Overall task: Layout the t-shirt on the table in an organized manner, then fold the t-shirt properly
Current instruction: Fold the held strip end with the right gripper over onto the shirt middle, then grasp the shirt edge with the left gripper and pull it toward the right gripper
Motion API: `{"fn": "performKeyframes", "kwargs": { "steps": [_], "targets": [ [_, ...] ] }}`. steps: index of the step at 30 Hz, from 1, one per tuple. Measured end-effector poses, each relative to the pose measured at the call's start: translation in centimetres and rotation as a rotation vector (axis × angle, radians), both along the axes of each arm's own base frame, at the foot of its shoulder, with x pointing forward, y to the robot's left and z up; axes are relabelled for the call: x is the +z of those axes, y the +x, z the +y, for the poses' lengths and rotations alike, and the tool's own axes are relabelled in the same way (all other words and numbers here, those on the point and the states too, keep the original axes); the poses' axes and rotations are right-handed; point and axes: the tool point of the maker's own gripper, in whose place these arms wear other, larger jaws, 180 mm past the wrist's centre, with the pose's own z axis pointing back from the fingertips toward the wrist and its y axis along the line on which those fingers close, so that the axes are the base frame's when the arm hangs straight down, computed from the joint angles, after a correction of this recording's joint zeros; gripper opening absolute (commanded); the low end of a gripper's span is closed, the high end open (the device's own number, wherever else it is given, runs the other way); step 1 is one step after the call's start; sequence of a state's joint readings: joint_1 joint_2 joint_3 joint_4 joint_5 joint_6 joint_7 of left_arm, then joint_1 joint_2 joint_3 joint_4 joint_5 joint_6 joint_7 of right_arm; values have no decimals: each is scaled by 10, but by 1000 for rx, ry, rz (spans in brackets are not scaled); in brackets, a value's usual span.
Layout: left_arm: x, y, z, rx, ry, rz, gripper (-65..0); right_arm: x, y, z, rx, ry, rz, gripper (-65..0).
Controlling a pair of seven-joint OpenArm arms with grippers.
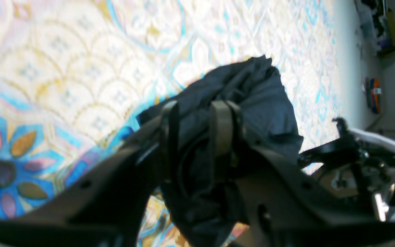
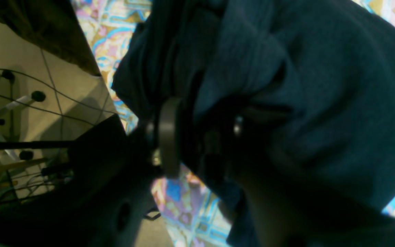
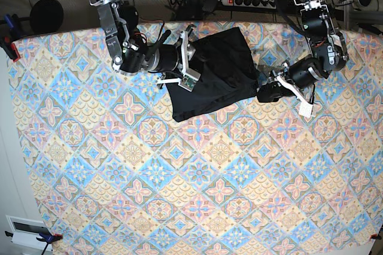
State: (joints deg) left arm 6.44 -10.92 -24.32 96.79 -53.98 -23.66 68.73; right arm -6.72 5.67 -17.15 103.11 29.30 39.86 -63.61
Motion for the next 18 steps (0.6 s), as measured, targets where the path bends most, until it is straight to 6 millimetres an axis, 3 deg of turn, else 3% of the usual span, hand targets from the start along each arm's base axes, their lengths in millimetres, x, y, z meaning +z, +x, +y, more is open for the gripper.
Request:
{"fn": "performKeyframes", "kwargs": {
  "steps": [2,6,9,15,18],
  "targets": [
    [1,2,0,-13,10,3,-509,-5,-6,-1,0,-9,15,-402],
    [2,3,-1,-15,8,1,-509,2,-2,5,-8,37,-5,-418],
    [2,3,-1,-15,12,4,-509,2,-2,5,-7,34,-6,-473],
    [2,3,-1,-15,9,2,-509,3,0,5,-6,33,-10,-646],
    [2,3,-1,-16,9,3,-509,2,-1,5,-2,28,-7,-645]
  ]
}}
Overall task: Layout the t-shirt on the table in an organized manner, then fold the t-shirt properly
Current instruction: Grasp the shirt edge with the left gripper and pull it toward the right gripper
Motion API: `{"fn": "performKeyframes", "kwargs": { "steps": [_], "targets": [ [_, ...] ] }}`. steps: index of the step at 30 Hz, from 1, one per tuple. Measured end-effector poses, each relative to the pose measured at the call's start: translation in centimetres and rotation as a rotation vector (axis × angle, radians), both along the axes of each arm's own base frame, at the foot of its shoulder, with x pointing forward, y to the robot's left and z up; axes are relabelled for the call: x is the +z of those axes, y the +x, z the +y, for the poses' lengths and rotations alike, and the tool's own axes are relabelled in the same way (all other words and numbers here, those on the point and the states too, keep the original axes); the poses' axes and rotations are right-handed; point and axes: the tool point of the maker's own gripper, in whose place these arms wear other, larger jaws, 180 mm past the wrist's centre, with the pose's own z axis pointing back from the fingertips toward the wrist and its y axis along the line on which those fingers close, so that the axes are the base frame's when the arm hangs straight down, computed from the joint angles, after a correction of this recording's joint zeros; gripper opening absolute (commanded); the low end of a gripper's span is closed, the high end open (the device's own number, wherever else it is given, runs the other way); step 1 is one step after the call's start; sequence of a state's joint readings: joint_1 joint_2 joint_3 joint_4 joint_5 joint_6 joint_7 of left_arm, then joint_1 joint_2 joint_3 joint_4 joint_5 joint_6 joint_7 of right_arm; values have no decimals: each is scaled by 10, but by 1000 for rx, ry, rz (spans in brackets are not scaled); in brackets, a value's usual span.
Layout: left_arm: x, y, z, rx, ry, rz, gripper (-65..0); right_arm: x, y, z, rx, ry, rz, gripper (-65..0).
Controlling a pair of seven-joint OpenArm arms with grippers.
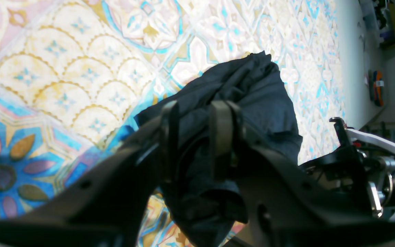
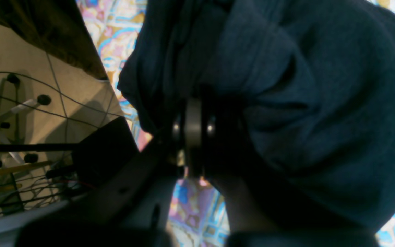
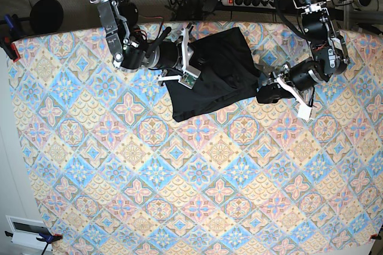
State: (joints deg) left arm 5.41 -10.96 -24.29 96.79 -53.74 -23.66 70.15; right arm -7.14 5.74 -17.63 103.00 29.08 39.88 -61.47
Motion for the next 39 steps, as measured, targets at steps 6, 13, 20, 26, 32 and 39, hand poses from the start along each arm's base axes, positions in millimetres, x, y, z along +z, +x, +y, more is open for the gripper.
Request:
{"fn": "performKeyframes", "kwargs": {
  "steps": [6,13,20,26,32,39],
  "targets": [
    [2,2,1,0,3,-5,-509,14,-36,20,179,-2,-49,-647],
    [8,15,10,5,58,-31,-509,19,-66,28,321,-16,-76,-643],
    [18,27,10,2,63,-60,-509,20,-52,19,269,-22,-88,-508],
    [18,29,-14,-76,61,-62,-486,24,5,-34,34,-73,-133,-474],
    [9,17,-64,-284,89,-13,-349,17,23,-82,-127,-135,-122,-474],
    [4,32,-91,-415,109,11,-347,22,27,-77,-131,-107,-135,-474]
  ]
}}
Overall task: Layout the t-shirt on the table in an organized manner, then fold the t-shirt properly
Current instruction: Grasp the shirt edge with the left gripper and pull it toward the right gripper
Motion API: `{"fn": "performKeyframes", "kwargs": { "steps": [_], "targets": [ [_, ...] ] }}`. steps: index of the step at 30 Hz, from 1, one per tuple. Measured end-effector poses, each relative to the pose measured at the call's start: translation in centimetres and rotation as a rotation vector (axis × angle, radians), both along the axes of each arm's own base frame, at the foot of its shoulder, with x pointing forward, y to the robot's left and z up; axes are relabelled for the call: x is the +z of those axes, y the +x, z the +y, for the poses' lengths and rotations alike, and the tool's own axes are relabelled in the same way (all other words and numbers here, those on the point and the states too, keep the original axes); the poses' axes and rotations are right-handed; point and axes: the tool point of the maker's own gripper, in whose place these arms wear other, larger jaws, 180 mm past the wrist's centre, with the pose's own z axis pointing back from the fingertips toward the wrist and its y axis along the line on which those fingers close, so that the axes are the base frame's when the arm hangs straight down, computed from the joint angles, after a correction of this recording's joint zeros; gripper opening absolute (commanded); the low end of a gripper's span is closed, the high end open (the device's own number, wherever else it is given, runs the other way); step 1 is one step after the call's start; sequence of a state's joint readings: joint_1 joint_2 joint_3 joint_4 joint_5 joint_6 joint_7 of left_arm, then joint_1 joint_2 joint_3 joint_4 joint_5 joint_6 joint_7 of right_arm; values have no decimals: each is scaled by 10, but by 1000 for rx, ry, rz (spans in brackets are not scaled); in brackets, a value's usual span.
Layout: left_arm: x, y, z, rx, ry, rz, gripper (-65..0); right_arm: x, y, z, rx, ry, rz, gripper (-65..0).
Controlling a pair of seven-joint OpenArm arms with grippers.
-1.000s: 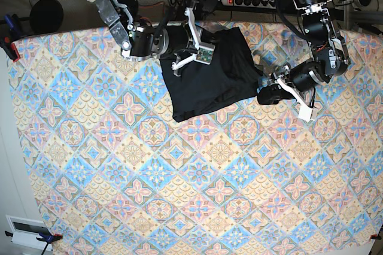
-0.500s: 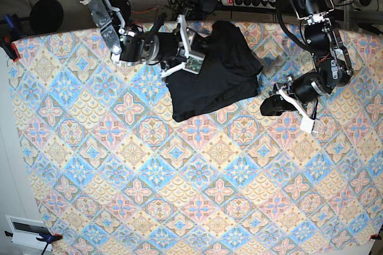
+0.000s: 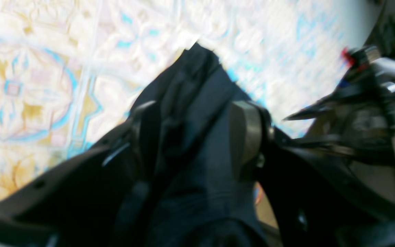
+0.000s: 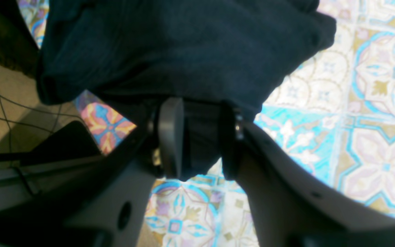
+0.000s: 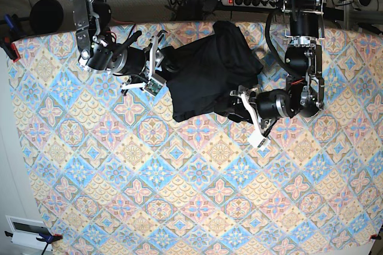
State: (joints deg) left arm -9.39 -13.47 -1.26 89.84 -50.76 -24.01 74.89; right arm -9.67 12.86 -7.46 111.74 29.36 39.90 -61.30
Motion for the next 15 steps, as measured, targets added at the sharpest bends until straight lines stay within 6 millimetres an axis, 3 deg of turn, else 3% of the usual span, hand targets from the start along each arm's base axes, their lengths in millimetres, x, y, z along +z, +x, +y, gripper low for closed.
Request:
{"fn": "performKeyframes", "kwargs": {
  "steps": [2,4,8,12,15],
  "targets": [
    [-24,-5,0,-9,23,90,-352,-2,-2,-1,1,-6,7,-474],
    [-33,-8,-4,-26,23,128,-358,-1,-1,1,1,2,4,-474],
    [-25,-2,-12,-45,3,102,-381,-2,-2,1,2,0,9,-474],
    [-28,-21,-28,-122,-22,157,-419,-16,-4,-1,-9,-4,56,-474],
    [-27,-22,-28,-121,-34,160,-450,-22,-3,-4,-7,-20,74,-474]
  ]
}}
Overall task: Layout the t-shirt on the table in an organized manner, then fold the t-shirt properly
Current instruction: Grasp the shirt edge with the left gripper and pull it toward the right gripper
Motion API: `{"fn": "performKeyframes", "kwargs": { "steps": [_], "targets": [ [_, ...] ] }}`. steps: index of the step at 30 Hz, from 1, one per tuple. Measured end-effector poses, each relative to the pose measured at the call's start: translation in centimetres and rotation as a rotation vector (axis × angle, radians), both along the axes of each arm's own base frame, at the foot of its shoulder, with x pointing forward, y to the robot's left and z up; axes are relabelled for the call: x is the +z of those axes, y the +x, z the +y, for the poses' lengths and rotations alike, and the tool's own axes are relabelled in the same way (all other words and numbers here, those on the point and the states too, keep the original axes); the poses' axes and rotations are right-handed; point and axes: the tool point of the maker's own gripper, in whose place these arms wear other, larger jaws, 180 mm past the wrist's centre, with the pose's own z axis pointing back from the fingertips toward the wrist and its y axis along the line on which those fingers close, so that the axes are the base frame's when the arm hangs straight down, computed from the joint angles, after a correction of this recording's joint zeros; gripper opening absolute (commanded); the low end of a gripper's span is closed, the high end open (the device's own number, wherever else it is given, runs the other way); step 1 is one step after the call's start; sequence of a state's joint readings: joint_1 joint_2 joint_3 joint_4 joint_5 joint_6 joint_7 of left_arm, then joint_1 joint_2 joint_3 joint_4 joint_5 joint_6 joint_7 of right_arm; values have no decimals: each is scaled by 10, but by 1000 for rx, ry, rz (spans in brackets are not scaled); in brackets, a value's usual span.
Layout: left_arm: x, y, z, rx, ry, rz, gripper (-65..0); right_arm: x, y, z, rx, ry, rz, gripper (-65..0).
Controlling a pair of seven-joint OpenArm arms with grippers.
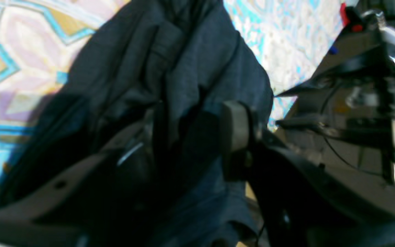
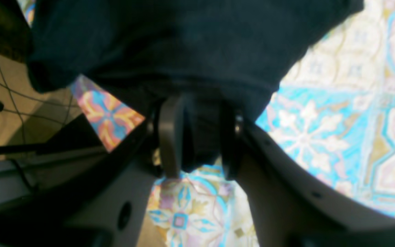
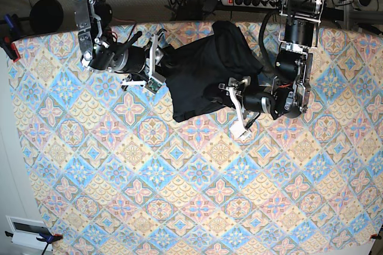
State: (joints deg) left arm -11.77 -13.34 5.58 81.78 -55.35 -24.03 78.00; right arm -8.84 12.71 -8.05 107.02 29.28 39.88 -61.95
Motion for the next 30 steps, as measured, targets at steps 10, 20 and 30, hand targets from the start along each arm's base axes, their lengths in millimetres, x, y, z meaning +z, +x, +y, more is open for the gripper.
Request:
{"fn": "performKeyframes", "kwargs": {
  "steps": [10,20,30],
  "targets": [
    [-23,4,13,41,35,47,-650,14,6,35,113,39,-48,-474],
    [10,46,32,142,-12,-40,-650,-29,7,2,93,-176,-11,-474],
    [13,55,36,140,29,-67,-650,-31,9,0,91,-197,-21,-474]
  ]
}}
